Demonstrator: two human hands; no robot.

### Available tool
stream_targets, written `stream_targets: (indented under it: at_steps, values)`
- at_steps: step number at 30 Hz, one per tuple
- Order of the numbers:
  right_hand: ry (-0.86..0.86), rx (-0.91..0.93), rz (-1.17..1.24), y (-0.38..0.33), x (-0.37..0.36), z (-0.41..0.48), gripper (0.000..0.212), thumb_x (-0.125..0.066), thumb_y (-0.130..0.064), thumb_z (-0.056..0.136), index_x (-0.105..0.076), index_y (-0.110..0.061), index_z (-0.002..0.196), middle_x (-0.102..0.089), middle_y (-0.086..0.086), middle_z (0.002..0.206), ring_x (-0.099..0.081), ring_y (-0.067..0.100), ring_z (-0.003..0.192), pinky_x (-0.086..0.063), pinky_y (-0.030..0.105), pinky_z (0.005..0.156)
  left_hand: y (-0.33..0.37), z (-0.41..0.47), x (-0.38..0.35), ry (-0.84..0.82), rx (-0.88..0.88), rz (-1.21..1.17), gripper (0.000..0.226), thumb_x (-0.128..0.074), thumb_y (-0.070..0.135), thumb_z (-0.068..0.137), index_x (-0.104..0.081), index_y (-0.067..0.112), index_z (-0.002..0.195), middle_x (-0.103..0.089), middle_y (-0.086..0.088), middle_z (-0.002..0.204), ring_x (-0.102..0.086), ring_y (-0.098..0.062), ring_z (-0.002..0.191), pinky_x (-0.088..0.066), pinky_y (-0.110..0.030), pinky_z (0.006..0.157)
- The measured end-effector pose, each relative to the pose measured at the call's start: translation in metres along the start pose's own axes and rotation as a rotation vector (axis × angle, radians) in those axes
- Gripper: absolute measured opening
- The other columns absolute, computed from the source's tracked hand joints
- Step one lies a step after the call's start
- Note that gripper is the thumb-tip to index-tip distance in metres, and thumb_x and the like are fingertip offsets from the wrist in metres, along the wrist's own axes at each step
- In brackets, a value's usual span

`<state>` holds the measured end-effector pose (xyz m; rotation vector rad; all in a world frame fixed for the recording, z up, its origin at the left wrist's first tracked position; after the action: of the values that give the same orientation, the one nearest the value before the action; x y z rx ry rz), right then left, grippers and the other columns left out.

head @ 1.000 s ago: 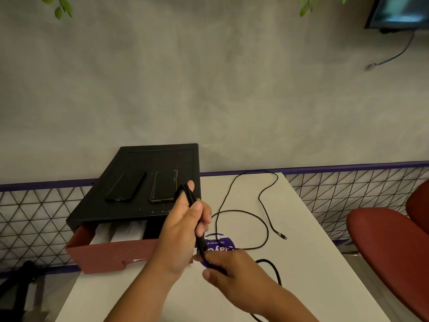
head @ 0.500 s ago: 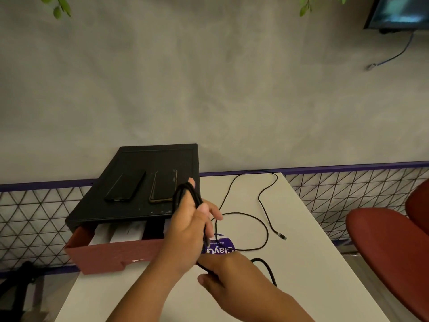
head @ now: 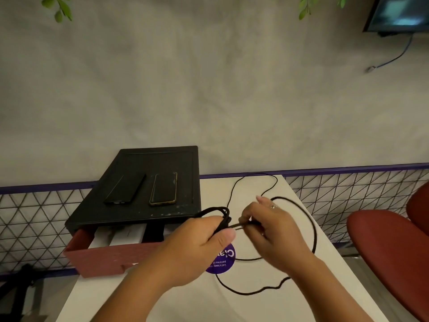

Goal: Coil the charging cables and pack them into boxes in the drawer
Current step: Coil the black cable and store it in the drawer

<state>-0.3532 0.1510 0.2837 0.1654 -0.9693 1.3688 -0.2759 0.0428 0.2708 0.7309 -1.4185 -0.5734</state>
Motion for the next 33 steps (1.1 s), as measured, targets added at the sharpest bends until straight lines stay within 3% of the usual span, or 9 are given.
stream_targets:
  at_steps: [2, 4, 9, 15, 19, 22, 28, 31, 33]
  values:
    - [0.036, -0.059, 0.081, 0.002, 0.008, 0.007, 0.004, -0.047, -0.029, 0.08, -0.049, -0.032, 0.082, -0.052, -0.016, 0.063, -0.048, 0.002, 0.063, -0.043, 0.01, 0.076, 0.005, -0.001, 0.012, 0.059, -0.019, -0.062, 0.024, -0.043, 0.045, 0.091, -0.056, 0.03, 0.078, -0.062, 0.015, 0.07, -0.06, 0.004, 0.073, -0.042, -0.009, 0.053]
    - [0.09, -0.123, 0.187, 0.005, 0.017, 0.015, 0.016, -0.051, -0.021, 0.08, -0.05, -0.035, 0.071, -0.055, -0.012, 0.062, -0.051, 0.006, 0.066, -0.037, 0.008, 0.057, 0.011, -0.004, 0.021, 0.073, -0.057, -0.165, 0.031, -0.046, 0.04, 0.093, -0.055, 0.024, 0.068, -0.055, 0.013, 0.051, -0.054, 0.003, 0.05, -0.035, -0.008, 0.045]
    - [0.324, -0.339, 0.438, 0.048, 0.04, 0.029, 0.023, -0.051, -0.004, 0.086, -0.052, -0.02, 0.07, -0.049, -0.014, 0.06, -0.042, -0.001, 0.058, -0.036, 0.015, 0.061, 0.004, -0.014, 0.05, 0.131, -0.107, -0.52, 0.029, -0.054, 0.047, 0.073, -0.06, 0.024, 0.057, -0.031, 0.007, 0.04, -0.025, -0.004, 0.038, -0.024, -0.015, 0.041]
    - [0.266, -0.705, 0.739, 0.09, 0.008, 0.026, 0.03, -0.038, 0.003, 0.09, -0.06, -0.013, 0.075, -0.04, -0.012, 0.044, -0.035, 0.005, 0.044, -0.038, 0.025, 0.05, -0.007, -0.021, 0.067, 0.162, -0.134, -0.87, 0.05, -0.08, 0.061, 0.048, -0.058, 0.017, 0.054, -0.028, 0.009, 0.038, -0.022, -0.005, 0.032, -0.028, -0.018, 0.037]
    - [-0.104, -0.937, 0.732, 0.09, -0.061, 0.003, 0.032, -0.036, -0.003, 0.092, -0.062, -0.011, 0.075, -0.029, -0.008, 0.04, -0.024, 0.007, 0.037, -0.024, 0.021, 0.043, -0.004, -0.019, 0.071, 0.22, -0.18, -1.107, 0.04, -0.082, 0.048, 0.054, -0.057, 0.017, 0.054, -0.016, 0.011, 0.042, -0.011, -0.005, 0.034, -0.028, -0.015, 0.035]
    - [-0.396, -0.982, 0.654, 0.079, -0.113, -0.035, 0.027, -0.047, -0.018, 0.093, -0.06, -0.011, 0.071, -0.033, -0.006, 0.043, -0.028, 0.006, 0.035, -0.024, 0.018, 0.039, -0.012, -0.019, 0.085, 0.358, -0.162, -1.248, 0.024, -0.062, 0.037, 0.066, -0.057, 0.018, 0.053, -0.008, 0.006, 0.048, -0.005, -0.009, 0.039, -0.026, -0.015, 0.03]
    - [-0.937, -1.118, 0.579, 0.084, -0.171, -0.142, 0.018, -0.054, -0.019, 0.079, -0.064, -0.015, 0.065, -0.039, -0.005, 0.041, -0.029, 0.009, 0.038, -0.022, 0.021, 0.039, -0.054, -0.025, 0.125, 0.642, -0.158, -1.298, 0.024, -0.044, 0.033, 0.079, -0.055, 0.022, 0.061, -0.021, 0.007, 0.036, -0.009, -0.01, 0.032, -0.023, -0.014, 0.034]
    - [-1.018, -1.164, 0.382, 0.122, -0.162, -0.17, 0.022, -0.052, -0.015, 0.08, -0.065, -0.019, 0.063, -0.04, -0.003, 0.048, -0.033, 0.009, 0.039, -0.025, 0.02, 0.04, -0.083, -0.032, 0.145, 0.762, -0.189, -1.336, 0.022, -0.046, 0.034, 0.077, -0.057, 0.024, 0.061, -0.025, 0.006, 0.035, -0.019, -0.007, 0.027, -0.022, -0.014, 0.037]
    - [-0.857, -1.166, 0.226, 0.159, -0.144, -0.173, 0.032, -0.045, -0.004, 0.083, -0.062, -0.02, 0.06, -0.041, -0.001, 0.058, -0.038, 0.011, 0.042, -0.031, 0.018, 0.037, -0.109, -0.035, 0.154, 0.801, -0.201, -1.372, 0.02, -0.047, 0.033, 0.076, -0.057, 0.024, 0.062, -0.028, 0.006, 0.035, -0.024, -0.007, 0.026, -0.023, -0.013, 0.038]
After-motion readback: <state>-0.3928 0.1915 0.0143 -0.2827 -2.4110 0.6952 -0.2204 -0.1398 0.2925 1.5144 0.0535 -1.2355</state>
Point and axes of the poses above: each hand's wrist, its own z-axis towards the middle knuckle, its own x-axis out of the back of the hand, y = z × x, the point moved 8 cm from there along z, towards the middle knuckle
